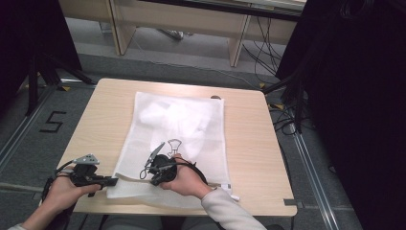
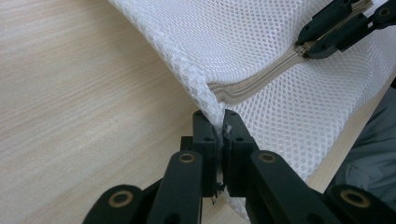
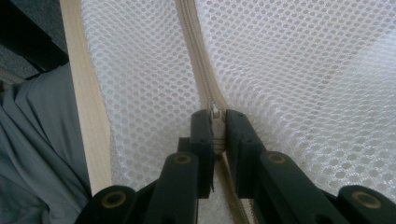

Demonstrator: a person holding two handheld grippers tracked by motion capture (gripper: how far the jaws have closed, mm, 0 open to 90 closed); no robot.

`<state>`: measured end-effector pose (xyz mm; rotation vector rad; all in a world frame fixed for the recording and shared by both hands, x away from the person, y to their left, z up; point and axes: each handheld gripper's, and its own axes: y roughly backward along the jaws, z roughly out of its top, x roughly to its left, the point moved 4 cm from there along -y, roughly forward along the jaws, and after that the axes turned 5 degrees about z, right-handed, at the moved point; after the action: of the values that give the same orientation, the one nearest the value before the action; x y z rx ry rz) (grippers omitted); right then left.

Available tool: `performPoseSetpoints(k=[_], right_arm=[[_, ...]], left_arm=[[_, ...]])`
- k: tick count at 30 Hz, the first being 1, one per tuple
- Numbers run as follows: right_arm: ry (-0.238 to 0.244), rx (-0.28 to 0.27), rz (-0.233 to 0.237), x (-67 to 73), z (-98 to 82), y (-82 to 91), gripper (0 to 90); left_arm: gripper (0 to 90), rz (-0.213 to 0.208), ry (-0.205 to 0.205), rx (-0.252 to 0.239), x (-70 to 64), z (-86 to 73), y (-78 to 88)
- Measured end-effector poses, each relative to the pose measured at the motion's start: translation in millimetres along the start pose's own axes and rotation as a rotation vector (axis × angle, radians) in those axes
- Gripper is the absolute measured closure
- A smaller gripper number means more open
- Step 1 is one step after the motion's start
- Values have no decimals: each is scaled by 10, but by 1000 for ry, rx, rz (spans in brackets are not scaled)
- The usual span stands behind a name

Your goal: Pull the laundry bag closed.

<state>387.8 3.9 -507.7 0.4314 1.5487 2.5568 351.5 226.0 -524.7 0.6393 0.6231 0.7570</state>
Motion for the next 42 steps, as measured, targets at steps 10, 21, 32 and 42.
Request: performPoseSetpoints(k=[10, 21, 32, 42], right_arm=[[0, -10, -4, -23, -44, 46, 824], [-7, 4, -25, -35, -67, 103, 824], [15, -9, -24, -70, -102, 150, 824], [-26, -12, -24, -59, -137, 190, 824]], left_arm=[[852, 0, 4, -2, -1, -1, -2], [852, 3, 3, -2, 9, -5, 1], [852, 3, 11, -2, 12, -9, -1], [852, 9, 18, -18, 10, -11, -16]])
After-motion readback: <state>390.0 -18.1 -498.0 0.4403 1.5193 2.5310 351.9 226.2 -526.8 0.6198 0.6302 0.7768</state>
